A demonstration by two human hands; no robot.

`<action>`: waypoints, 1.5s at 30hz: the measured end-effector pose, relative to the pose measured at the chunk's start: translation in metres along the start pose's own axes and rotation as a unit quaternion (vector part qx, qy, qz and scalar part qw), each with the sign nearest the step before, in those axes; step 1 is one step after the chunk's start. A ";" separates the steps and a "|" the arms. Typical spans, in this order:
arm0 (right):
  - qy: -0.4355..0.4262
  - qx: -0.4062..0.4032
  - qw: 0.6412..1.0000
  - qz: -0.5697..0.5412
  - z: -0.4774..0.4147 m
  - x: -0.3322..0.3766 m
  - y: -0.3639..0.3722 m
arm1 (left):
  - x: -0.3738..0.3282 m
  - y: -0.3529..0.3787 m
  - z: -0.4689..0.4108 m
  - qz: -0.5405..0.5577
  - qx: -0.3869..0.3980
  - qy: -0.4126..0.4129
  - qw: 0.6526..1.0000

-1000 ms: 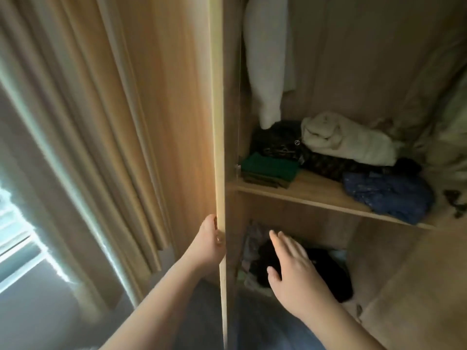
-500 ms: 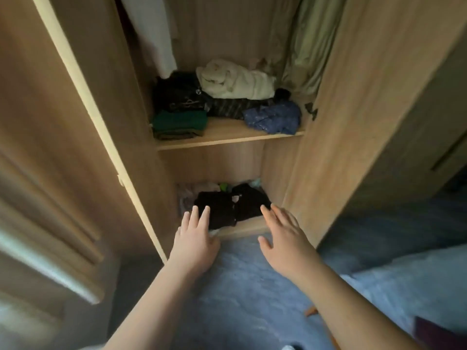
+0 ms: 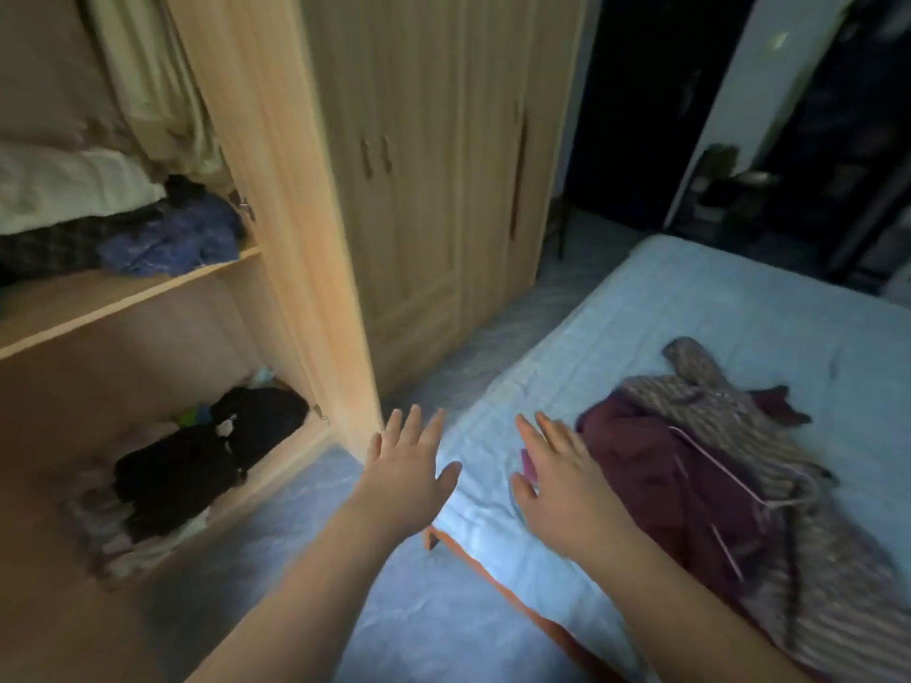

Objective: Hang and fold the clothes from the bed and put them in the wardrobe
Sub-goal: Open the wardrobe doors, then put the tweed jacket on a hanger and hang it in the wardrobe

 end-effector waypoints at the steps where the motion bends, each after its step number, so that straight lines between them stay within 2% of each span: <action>1: 0.012 -0.009 1.000 0.004 0.013 -0.035 -0.004 | -0.036 0.010 -0.012 -0.005 0.011 0.020 1.000; 5: 0.083 -0.029 0.996 -0.019 0.060 -0.168 -0.016 | -0.176 0.049 -0.054 -0.035 0.045 0.122 0.991; 8: 0.163 -0.028 0.985 -0.058 0.092 -0.247 -0.016 | -0.258 0.082 -0.079 -0.050 0.068 0.166 0.982; 14: 0.233 0.002 0.967 -0.101 0.128 -0.340 -0.005 | -0.348 0.128 -0.123 -0.102 0.092 0.228 0.964; 23: 0.339 0.009 0.920 -0.194 0.104 -0.435 0.026 | -0.407 0.192 -0.234 -0.107 0.177 0.274 0.939; 30: 0.475 -0.005 0.810 -0.343 0.080 -0.505 0.063 | -0.437 0.234 -0.311 -0.131 0.256 0.322 0.902; 36: 0.532 -0.004 0.735 -0.420 0.055 -0.539 0.119 | -0.466 0.282 -0.361 -0.151 0.283 0.361 0.876; 41: 0.543 -0.007 0.729 -0.416 0.036 -0.568 0.166 | -0.483 0.327 -0.389 -0.191 0.253 0.400 0.860; 45: 0.608 -0.041 0.706 -0.360 0.042 -0.585 0.195 | -0.482 0.359 -0.416 -0.232 0.225 0.399 0.858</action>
Point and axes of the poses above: each hand's wrist, its own z-axis away from the middle knuckle, its own y-axis out of the palm, x = y × z, the point moved 6 cm from there along -z, towards the middle knuckle, and after that the axes turned 10 degrees about x, right-handed, at the moved point
